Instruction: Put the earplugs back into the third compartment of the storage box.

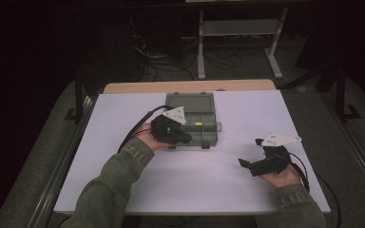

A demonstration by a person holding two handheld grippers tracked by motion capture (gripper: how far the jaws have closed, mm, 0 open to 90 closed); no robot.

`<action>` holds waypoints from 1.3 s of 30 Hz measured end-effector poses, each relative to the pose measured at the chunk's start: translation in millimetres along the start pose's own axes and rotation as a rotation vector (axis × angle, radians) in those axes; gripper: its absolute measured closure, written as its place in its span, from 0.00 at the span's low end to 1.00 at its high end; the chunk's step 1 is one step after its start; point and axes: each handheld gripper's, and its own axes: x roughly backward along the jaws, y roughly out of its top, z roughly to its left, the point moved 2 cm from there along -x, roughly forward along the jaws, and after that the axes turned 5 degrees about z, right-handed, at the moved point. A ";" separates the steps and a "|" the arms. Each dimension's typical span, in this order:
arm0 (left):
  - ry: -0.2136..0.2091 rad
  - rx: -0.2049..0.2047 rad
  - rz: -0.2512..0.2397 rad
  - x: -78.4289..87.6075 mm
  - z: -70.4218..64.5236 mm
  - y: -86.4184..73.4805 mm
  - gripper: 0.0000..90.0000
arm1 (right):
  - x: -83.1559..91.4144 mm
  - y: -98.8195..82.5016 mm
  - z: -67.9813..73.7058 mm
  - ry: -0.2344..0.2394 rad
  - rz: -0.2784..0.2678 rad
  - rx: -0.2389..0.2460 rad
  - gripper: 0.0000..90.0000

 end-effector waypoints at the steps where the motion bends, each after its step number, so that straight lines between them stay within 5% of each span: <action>1: 0.002 -0.001 0.000 0.6 1.9 1.3 0.94 | 0.0 0.0 0.0 0.000 0.001 0.000 0.00; 17: 0.007 0.049 -0.036 -2.2 36.5 20.4 0.94 | -0.6 -0.6 -0.4 0.002 0.005 -0.003 0.00; 25: 0.051 0.070 -0.046 -14.4 53.9 23.9 0.95 | -1.2 -1.0 -0.2 0.003 0.007 -0.002 0.00; 34: 0.091 0.122 -0.125 -34.2 69.5 23.5 0.94 | -2.2 -1.4 0.0 0.007 0.010 0.001 0.00; 39: 0.106 0.148 -0.113 -46.8 77.5 18.5 0.94 | -2.2 -1.9 -0.4 0.009 0.012 -0.001 0.00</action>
